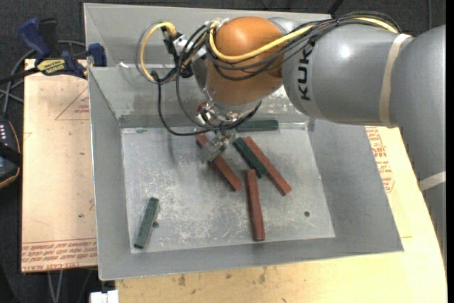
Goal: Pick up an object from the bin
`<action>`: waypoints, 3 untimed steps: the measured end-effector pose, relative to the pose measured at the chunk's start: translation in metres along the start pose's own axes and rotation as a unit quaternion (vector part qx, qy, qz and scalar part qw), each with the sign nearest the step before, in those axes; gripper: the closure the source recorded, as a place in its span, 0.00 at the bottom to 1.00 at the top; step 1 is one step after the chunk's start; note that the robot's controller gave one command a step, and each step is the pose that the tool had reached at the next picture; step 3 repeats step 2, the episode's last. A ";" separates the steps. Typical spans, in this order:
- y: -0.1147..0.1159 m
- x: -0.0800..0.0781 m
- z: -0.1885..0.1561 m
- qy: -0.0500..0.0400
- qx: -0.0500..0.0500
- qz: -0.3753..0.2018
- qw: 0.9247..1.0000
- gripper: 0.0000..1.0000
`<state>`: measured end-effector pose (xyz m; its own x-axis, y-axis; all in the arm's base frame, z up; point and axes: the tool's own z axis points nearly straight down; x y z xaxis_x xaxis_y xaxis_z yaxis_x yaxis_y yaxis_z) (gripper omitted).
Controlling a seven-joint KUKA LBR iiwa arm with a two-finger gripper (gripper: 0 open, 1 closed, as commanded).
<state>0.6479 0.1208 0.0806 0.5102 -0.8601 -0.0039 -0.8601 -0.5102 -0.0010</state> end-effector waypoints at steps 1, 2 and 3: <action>0.022 0.016 -0.111 0.003 0.004 -0.025 1.000 1.00; 0.033 0.029 -0.163 0.002 0.001 -0.238 0.971 1.00; 0.033 0.029 -0.163 0.002 0.001 -0.238 0.971 1.00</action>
Offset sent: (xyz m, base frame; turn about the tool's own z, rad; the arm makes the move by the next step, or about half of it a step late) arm -0.0123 -0.0245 0.1053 -0.0565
